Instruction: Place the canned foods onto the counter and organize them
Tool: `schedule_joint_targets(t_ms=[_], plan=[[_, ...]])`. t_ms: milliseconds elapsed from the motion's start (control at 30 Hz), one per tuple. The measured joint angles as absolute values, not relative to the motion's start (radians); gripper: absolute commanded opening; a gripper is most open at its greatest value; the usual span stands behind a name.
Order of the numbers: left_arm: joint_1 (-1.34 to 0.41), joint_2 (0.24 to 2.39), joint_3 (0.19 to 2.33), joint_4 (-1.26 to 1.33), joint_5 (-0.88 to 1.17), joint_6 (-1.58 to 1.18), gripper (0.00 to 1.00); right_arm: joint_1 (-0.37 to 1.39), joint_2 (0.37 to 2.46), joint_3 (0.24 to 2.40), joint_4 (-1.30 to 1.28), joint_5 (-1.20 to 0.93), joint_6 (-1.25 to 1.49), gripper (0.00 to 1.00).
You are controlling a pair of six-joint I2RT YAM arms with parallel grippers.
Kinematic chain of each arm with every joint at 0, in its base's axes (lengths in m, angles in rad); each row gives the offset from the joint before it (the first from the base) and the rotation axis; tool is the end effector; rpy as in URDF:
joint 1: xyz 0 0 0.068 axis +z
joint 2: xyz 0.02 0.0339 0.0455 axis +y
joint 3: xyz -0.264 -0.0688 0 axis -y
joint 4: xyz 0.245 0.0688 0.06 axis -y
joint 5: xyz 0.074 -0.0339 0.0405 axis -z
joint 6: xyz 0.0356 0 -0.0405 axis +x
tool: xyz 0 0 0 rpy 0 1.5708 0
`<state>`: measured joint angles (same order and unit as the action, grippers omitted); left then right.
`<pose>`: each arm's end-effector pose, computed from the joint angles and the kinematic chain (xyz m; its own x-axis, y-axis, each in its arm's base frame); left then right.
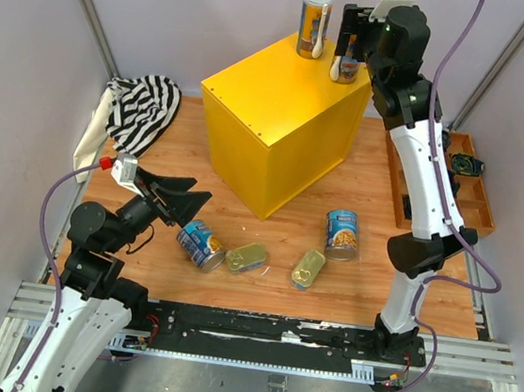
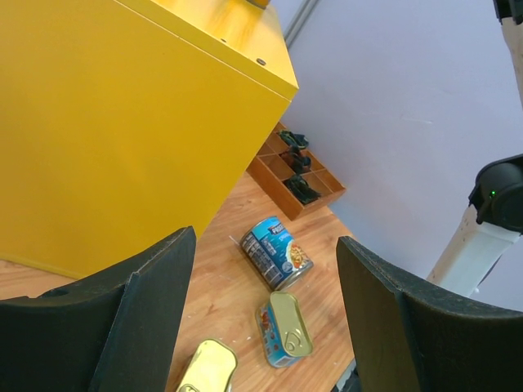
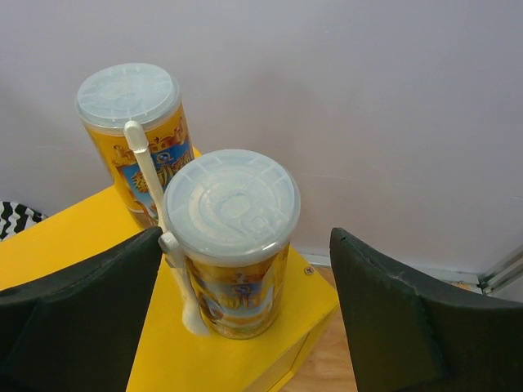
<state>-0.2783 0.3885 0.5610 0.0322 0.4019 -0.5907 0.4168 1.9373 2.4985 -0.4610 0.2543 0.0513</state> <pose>0.1032 -0.0440 0.3364 -0.1836 -0.4806 -0.8575 0.6247 0.6165 -0.4793 0.3676 0.1529 0.5520 0.0830 0.0910 -0.9924 -0.1674 0.9829 0.0762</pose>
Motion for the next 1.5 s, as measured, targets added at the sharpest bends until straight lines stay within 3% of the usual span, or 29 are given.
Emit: schedule_joint_targets(t_ms=[400,600,733,967,1233,1500], plan=[[-0.278,0.375,0.567,-0.001,0.403,-0.583,0.74,0.427,1.89,2.428,-0.469,0.257,0.052,0.71],[-0.278,0.376,0.567,-0.002,0.403,-0.579,0.74,0.427,1.89,2.422,-0.469,0.262,0.052,0.61],[-0.278,0.383,0.567,-0.002,0.404,-0.573,0.74,0.427,1.893,2.422,-0.468,0.266,0.052,0.6],[-0.278,0.398,0.567,-0.001,0.405,-0.566,0.74,0.427,1.92,2.424,-0.468,0.266,0.051,0.62],[-0.278,0.408,0.572,-0.006,0.404,-0.55,0.75,0.427,1.94,2.428,-0.469,0.257,0.05,0.73],[-0.278,0.41,0.634,-0.043,0.403,-0.54,0.75,0.517,1.787,2.265,-0.476,0.278,0.026,0.85]])
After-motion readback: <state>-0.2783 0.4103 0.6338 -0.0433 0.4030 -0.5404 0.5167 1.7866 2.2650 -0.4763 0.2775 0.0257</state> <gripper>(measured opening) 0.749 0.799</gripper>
